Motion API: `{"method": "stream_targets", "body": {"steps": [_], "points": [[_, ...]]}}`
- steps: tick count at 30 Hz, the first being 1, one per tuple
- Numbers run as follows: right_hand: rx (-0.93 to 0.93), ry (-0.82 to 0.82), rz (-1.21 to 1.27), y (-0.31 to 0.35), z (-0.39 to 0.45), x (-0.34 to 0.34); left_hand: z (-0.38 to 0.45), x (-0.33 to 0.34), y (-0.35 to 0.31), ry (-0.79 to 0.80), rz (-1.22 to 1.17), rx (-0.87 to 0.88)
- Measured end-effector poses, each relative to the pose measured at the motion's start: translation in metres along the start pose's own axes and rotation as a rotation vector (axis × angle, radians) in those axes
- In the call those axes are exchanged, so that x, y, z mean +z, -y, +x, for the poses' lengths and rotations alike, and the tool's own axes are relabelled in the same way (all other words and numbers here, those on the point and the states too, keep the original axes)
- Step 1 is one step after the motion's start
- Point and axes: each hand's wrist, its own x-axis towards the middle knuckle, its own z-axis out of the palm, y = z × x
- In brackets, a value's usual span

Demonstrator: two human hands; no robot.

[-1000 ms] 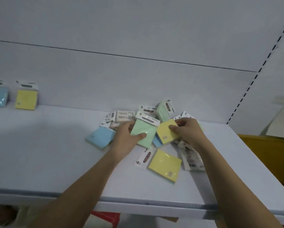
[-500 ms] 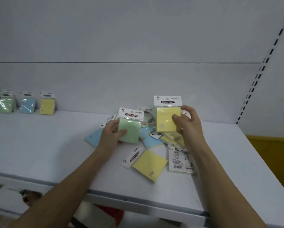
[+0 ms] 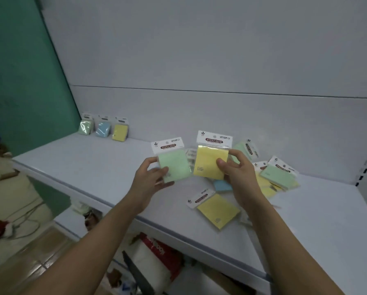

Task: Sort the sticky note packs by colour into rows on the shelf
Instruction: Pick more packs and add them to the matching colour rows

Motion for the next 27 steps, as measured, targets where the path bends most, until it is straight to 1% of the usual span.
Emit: {"method": "stream_targets", "body": {"steps": [4, 9, 13, 21, 24, 27], "points": [[-0.003, 0.066, -0.082, 0.006, -0.003, 0.040, -0.004, -0.044, -0.018, -0.064, 0.007, 0.025], [-0.013, 0.092, -0.124, 0.006, -0.006, 0.100, -0.001, -0.107, -0.037, -0.121, 0.118, 0.074], [-0.013, 0.115, -0.187, -0.005, -0.005, 0.162, 0.002, -0.168, -0.050, -0.117, 0.145, 0.083], [0.005, 0.081, -0.197, -0.029, 0.004, 0.291, 0.023, -0.296, -0.072, -0.113, 0.185, 0.071], [0.050, 0.068, -0.206, -0.040, 0.014, 0.326, 0.042, -0.334, -0.076, -0.121, 0.186, 0.061], [0.097, 0.051, -0.228, -0.054, 0.030, 0.349, 0.070, -0.356, -0.075, -0.107, 0.170, 0.033]]}}
